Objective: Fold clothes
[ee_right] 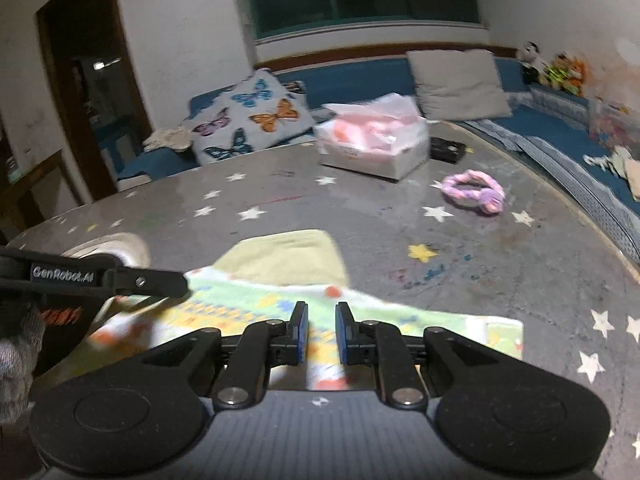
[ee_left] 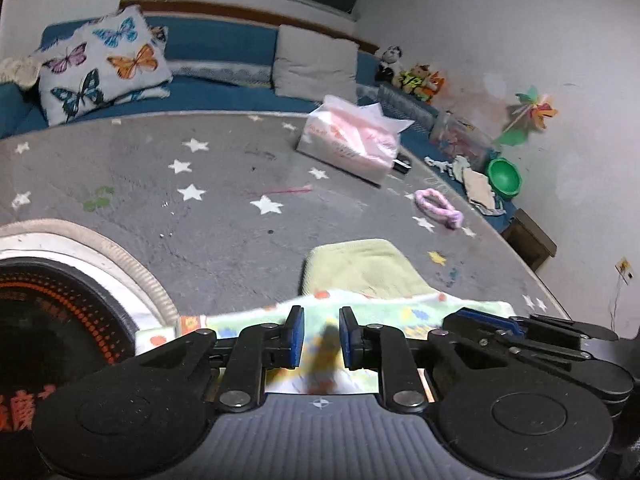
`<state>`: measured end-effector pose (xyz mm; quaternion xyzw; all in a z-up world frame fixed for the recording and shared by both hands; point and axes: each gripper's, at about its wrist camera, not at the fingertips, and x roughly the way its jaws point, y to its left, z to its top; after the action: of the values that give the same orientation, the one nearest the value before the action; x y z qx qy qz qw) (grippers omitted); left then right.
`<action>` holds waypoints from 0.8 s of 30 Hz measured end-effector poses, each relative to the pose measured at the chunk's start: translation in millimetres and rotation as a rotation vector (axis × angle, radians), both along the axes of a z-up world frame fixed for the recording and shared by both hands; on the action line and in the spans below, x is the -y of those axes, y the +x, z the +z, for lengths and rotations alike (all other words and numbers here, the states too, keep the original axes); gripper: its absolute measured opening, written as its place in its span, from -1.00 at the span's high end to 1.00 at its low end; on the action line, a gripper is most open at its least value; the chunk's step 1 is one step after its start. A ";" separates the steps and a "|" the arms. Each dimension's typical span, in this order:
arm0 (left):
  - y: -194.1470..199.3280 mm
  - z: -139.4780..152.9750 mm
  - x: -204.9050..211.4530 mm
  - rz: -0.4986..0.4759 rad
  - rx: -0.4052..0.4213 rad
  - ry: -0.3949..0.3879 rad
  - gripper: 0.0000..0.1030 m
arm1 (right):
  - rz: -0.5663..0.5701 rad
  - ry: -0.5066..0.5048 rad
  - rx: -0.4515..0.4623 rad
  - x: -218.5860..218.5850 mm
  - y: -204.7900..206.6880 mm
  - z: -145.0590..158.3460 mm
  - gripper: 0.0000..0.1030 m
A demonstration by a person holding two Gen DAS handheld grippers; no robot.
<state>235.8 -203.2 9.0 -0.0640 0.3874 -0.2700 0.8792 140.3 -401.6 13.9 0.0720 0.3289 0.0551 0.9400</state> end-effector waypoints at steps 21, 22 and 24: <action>-106.2 -8.4 -35.6 -0.021 0.116 0.097 0.55 | 0.148 -0.140 0.108 -61.6 -121.7 -1.8 0.42; -106.6 -8.7 -37.3 -0.019 0.117 0.095 0.55 | 0.123 -0.132 0.111 -55.6 -124.9 -1.2 0.42; -106.3 -12.5 -42.4 -0.007 0.110 0.090 0.55 | 0.062 -0.122 0.103 -40.5 -128.3 -2.8 0.41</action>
<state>129.5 -160.8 -3.4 -0.0083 0.3504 -0.2583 0.9003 12.0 -361.2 11.0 0.0016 0.2851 0.0676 0.9561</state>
